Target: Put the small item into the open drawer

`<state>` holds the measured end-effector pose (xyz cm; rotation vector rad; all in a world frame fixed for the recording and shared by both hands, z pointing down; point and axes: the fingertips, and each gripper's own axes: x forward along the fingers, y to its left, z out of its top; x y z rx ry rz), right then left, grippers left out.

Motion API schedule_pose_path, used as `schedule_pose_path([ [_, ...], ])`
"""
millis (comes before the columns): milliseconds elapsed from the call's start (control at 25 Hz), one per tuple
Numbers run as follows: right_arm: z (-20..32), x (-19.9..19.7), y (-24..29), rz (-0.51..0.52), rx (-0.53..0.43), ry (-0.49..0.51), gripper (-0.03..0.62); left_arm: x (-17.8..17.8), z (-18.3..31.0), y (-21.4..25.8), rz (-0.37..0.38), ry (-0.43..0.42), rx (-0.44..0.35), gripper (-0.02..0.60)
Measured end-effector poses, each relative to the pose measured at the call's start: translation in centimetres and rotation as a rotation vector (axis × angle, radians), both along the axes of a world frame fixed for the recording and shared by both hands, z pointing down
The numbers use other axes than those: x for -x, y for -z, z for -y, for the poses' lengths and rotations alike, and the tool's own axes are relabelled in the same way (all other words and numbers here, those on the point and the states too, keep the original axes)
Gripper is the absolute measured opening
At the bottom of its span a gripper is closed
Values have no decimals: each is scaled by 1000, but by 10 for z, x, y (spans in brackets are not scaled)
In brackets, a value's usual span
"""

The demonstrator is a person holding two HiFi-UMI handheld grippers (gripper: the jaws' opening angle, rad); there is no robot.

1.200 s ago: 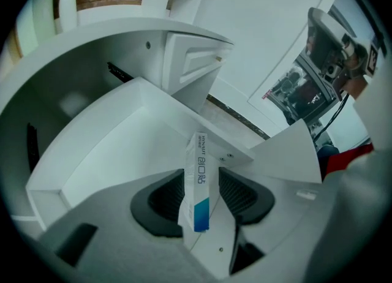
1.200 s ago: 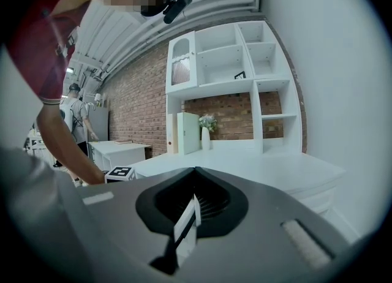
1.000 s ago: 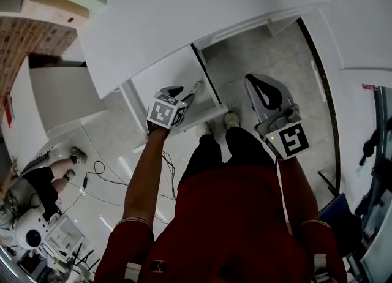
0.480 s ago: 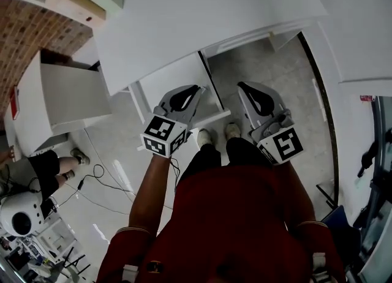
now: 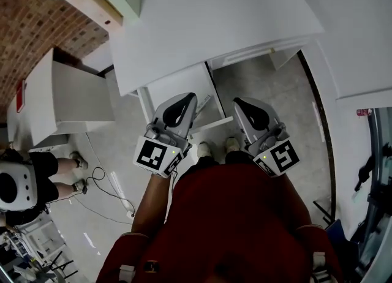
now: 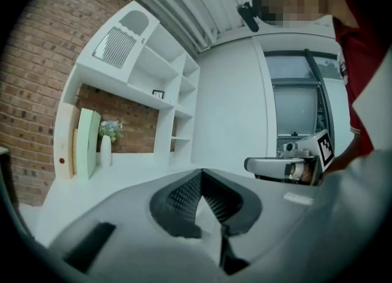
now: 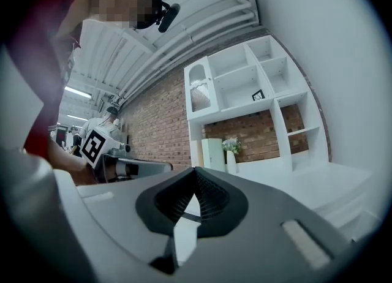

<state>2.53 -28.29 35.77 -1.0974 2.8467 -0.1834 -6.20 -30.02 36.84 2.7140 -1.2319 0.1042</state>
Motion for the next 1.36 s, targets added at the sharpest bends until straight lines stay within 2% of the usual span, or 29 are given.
schedule_pose_path([
  [160, -9, 9, 14, 69, -7, 27, 11, 11, -7, 24, -6, 49, -72, 6],
  [320, -18, 13, 16, 57, -9, 29, 11, 15, -14, 42, -42, 58, -141, 6],
  [840, -20, 5, 25, 38, -43, -24, 11, 6, -19, 42, -24, 5, -150, 6],
  [1360, -16, 4, 18, 26, -39, -41, 11, 12, -12, 24, 16, -20, -116, 6],
])
